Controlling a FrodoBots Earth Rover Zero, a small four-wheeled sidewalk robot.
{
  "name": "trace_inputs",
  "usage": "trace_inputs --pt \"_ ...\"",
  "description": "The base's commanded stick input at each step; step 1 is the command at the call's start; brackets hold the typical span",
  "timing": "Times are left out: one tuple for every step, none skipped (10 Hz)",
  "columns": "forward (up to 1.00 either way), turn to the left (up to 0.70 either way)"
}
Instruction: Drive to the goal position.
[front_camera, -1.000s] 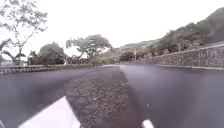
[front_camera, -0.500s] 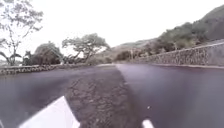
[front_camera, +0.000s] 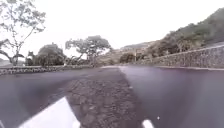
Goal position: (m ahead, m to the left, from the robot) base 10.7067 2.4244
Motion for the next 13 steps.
trace_inputs --pt "0.85 -0.29" --pt "0.85 -0.06" --pt "0.85 0.00" --pt "0.85 0.00" --pt "0.85 0.00" --pt "0.85 0.00" --pt "0.85 0.00" --pt "0.85 0.00" --pt "0.85 0.00" --pt "0.85 -0.04" --pt "0.85 -0.14" --pt "0.85 -0.25" --pt "0.85 -0.34"
